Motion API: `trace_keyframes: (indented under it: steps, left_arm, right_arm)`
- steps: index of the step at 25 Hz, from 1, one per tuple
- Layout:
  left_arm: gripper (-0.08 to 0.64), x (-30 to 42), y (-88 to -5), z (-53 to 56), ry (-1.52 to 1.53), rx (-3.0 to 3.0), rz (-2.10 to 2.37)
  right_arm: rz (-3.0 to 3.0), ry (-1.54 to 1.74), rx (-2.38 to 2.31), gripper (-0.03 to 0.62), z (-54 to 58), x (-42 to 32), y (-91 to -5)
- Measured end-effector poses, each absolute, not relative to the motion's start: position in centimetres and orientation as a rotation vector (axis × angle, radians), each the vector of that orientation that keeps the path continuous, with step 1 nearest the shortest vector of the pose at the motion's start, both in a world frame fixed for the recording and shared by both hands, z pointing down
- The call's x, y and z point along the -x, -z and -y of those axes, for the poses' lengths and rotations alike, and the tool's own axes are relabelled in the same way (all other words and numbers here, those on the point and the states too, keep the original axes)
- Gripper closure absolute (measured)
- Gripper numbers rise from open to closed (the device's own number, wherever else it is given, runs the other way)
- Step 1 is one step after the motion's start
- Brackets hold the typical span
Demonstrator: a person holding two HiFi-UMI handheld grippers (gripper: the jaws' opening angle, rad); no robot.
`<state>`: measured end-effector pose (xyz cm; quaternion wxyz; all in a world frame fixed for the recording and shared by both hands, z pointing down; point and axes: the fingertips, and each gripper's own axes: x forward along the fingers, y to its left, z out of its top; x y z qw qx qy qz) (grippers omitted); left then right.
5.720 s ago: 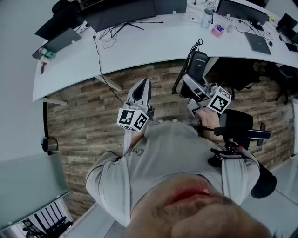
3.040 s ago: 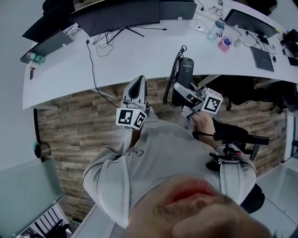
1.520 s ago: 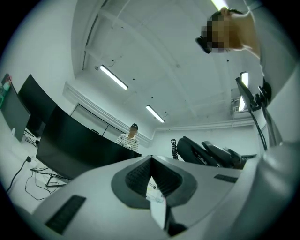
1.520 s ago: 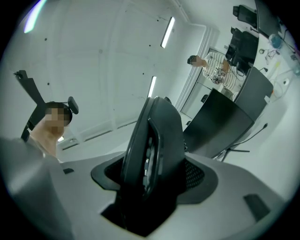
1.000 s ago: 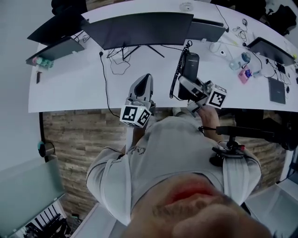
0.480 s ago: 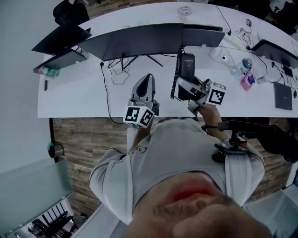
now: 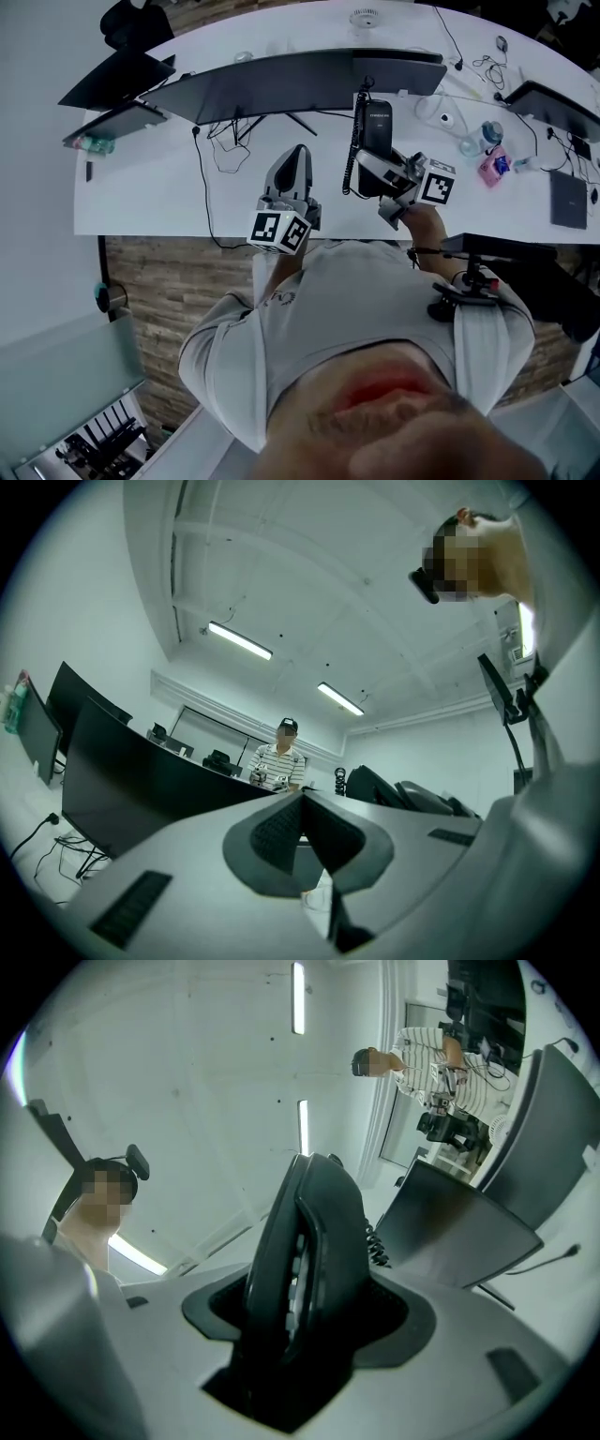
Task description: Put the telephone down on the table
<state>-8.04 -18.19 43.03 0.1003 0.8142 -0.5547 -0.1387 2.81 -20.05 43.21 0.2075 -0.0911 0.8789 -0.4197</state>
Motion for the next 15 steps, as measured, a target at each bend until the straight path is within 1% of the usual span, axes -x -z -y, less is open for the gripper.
trace_keyframes:
  steps: [15]
  left_arm:
    - [0.557,9.0,-41.3,19.4,0.454,-2.478,1.568]
  right_arm:
    - [-2.463,1.105,0.318,0.287,20.7,-2.6,-41.2]
